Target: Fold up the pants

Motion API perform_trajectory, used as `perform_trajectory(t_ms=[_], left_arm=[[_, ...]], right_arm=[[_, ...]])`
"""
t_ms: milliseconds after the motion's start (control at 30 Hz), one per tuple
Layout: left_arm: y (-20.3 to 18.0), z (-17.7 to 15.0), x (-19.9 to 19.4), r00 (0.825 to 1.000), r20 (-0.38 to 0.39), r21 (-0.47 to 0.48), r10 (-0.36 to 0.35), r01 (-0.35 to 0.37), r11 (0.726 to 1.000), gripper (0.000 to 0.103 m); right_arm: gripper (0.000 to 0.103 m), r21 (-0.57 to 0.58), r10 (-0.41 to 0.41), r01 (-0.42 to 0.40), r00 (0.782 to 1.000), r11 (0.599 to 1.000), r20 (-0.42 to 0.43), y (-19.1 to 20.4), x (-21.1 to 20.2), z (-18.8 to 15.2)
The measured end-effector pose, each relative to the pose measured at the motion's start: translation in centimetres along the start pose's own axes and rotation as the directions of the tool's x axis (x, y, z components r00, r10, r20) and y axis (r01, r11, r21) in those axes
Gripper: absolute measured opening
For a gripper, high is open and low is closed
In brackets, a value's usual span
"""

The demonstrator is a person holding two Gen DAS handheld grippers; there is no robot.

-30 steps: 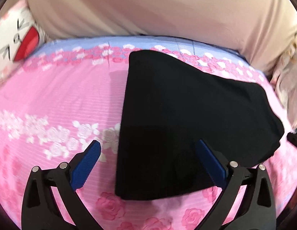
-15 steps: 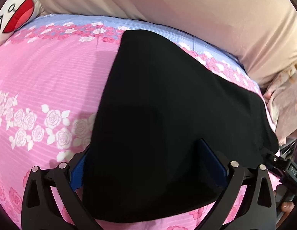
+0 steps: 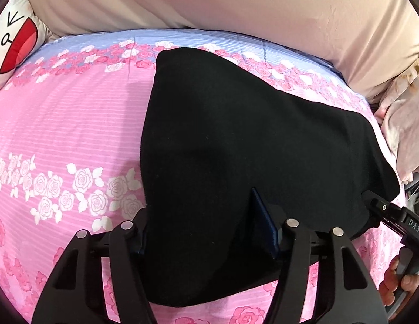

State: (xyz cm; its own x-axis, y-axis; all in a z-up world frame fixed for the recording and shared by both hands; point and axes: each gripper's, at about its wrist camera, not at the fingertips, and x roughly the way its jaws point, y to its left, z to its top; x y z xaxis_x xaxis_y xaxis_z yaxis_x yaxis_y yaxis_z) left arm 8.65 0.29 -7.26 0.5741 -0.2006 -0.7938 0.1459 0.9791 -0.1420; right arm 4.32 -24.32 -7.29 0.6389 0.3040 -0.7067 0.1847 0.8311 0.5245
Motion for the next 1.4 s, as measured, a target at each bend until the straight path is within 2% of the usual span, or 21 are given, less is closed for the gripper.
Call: perform_trajectory(t_ms=[133,200,267,300,333,367,400,433,467,500,600,800,867,900,967,1100,1167,1267,1300,1333,1400], left_arm=[[0.2,0.0,0.4,1.000,-0.001,-0.013,0.015,-0.015,1.000,0.073],[0.5,0.0,0.7,1.000,-0.004,-0.036,0.011,-0.011,0.999,0.089],[1.0,0.1,1.3,1.000,-0.008,-0.072,0.007,-0.008,0.997,0.098],[1.2,0.1,1.8,1.000,-0.009,-0.088,-0.021,0.020,0.996,0.098],[1.1,0.3,1.8,1.000,0.010,-0.074,-0.023,0.024,0.997,0.098],[0.8,0.4,1.9,0.999,0.001,-0.056,-0.033,0.033,0.998,0.093],[0.7,0.4,1.7,0.998,-0.003,-0.047,-0.055,0.055,0.997,0.073],[0.8,0.5,1.1,0.996,-0.013,-0.060,-0.086,0.085,0.995,0.064],[0.8,0.5,0.5,0.996,-0.010,-0.061,-0.089,0.088,0.994,0.048],[0.9,0.5,-0.2,0.995,-0.009,-0.051,-0.103,0.102,0.993,0.042],[1.2,-0.1,-2.6,0.987,-0.017,-0.048,-0.159,0.158,0.986,0.032],[1.5,-4.8,-8.8,0.966,-0.068,-0.015,-0.248,0.247,0.969,0.027],[1.3,-7.0,-9.6,0.971,-0.088,0.014,-0.223,0.225,0.974,0.032],[1.2,-7.9,-9.4,0.977,-0.088,0.029,-0.192,0.195,0.980,0.040],[1.0,-8.8,-9.0,0.990,-0.066,0.057,-0.125,0.129,0.990,0.055],[0.9,-9.0,-8.6,0.999,-0.013,0.038,-0.038,0.038,0.999,0.097],[1.0,-8.9,-8.5,1.000,0.011,0.021,-0.015,0.014,1.000,0.098],[1.2,-8.5,-6.5,0.996,-0.045,-0.030,-0.073,0.072,0.997,0.098],[1.4,-8.6,-5.5,0.991,-0.077,-0.063,-0.108,0.104,0.993,0.098],[1.5,-8.7,-5.5,0.992,-0.039,-0.079,-0.116,0.113,0.991,0.098],[1.2,-8.7,-5.5,0.992,-0.049,-0.068,-0.119,0.116,0.991,0.094]], right_arm=[[0.071,0.038,0.034,-0.034,0.999,0.999,-0.002,-0.7,0.6,0.1],[0.081,0.037,0.081,-0.081,0.997,0.996,0.001,-0.7,0.9,0.2],[0.095,0.011,0.082,-0.082,0.997,0.997,0.005,-0.1,1.3,0.1],[0.093,-0.019,0.035,-0.035,0.999,0.999,0.011,0.7,1.5,0.0],[0.081,-0.047,-0.015,0.016,1.000,0.999,0.019,1.4,1.7,0.0],[0.070,-0.055,-0.028,0.030,0.999,0.998,0.025,1.8,1.7,-0.1],[0.059,-0.040,0.014,-0.013,1.000,0.999,0.025,2.0,1.2,-0.2],[0.044,-0.041,0.030,-0.028,0.999,0.999,0.027,2.2,0.7,-0.3],[0.039,-0.049,0.037,-0.035,0.999,0.998,0.033,2.5,0.1,-0.4],[0.038,-0.057,0.057,-0.054,0.998,0.997,0.040,2.9,-0.9,-0.8],[0.035,-0.093,0.089,-0.085,0.995,0.992,0.043,3.9,-3.5,-2.3],[0.037,-0.111,0.120,-0.121,0.993,0.987,-0.013,3.6,-8.3,-7.7],[0.050,-0.097,0.092,-0.096,0.995,0.991,-0.045,2.7,-8.0,-9.3],[0.054,-0.098,0.045,-0.050,0.998,0.994,-0.052,2.3,-7.6,-10.0],[0.071,-0.085,-0.007,0.004,0.999,0.996,-0.037,1.2,-7.2,-10.9],[0.077,0.029,0.088,-0.087,0.995,0.996,-0.035,-0.4,-7.5,-10.2],[0.086,0.046,0.125,-0.124,0.991,0.991,-0.036,-0.7,-7.1,-9.8],[0.086,0.107,0.162,-0.155,0.985,0.982,-0.055,-1.6,-5.5,-9.8],[0.083,0.104,0.164,-0.162,0.986,0.981,-0.018,-1.7,-5.8,-9.9],[0.074,0.098,0.141,-0.139,0.990,0.985,-0.021,-1.9,-5.8,-9.9],[0.062,0.098,0.140,-0.139,0.990,0.985,-0.005,-1.8,-6.1,-10.2]])
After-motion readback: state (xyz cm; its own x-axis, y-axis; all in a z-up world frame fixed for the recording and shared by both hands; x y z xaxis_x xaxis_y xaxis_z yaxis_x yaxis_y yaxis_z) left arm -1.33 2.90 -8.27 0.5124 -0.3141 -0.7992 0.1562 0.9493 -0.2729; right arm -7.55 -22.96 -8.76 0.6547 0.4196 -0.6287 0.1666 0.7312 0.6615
